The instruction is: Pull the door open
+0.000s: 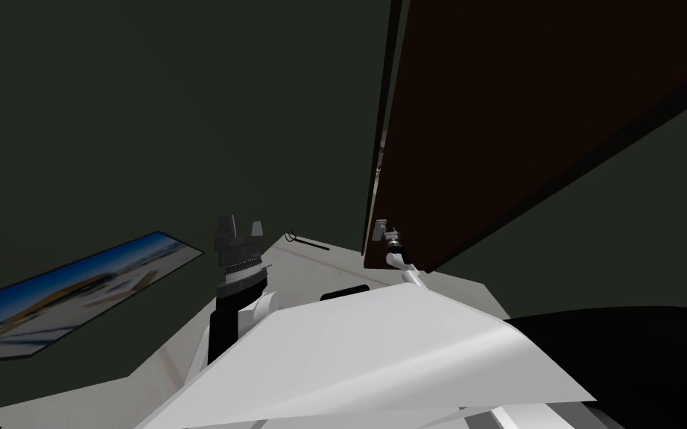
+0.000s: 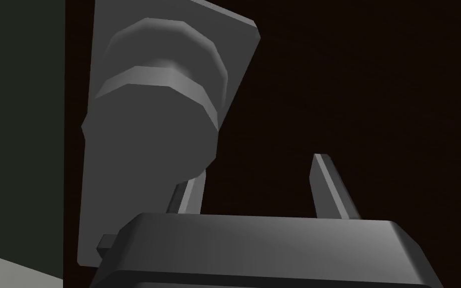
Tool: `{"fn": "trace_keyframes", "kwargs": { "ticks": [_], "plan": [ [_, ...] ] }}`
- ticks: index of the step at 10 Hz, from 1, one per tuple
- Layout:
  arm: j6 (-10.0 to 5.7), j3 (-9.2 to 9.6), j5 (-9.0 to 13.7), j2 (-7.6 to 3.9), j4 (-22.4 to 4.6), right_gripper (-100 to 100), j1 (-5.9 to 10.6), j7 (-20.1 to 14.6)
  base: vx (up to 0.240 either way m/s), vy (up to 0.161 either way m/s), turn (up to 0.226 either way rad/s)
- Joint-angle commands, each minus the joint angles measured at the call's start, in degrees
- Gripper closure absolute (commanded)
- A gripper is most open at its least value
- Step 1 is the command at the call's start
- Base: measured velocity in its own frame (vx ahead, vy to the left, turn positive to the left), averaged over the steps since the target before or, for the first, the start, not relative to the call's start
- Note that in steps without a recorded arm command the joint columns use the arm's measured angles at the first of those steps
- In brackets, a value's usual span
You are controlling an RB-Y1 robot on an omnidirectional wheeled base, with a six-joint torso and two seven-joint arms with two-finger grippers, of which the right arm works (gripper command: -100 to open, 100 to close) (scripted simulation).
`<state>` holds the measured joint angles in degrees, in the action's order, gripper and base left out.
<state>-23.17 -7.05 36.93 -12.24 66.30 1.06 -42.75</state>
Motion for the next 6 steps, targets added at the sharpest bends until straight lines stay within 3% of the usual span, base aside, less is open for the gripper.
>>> {"fn": "trace_keyframes", "kwargs": {
  "ticks": [1, 2, 4, 6],
  "plan": [
    [0.78, 1.26, 1.74, 1.76, 2.30, -100, -0.07, -2.26, -0.074, -0.007, 0.011],
    [0.78, 1.26, 1.74, 1.76, 2.30, -100, -0.07, -2.26, -0.053, 0.007, 0.008],
    [1.28, 1.53, 4.13, 3.18, 3.72, -100, -0.38, -4.85, -0.055, -0.008, 0.001],
    [1.50, 1.65, 5.22, 3.82, 4.37, -100, -0.53, -6.04, -0.056, 0.002, 0.007]
  ]
}}
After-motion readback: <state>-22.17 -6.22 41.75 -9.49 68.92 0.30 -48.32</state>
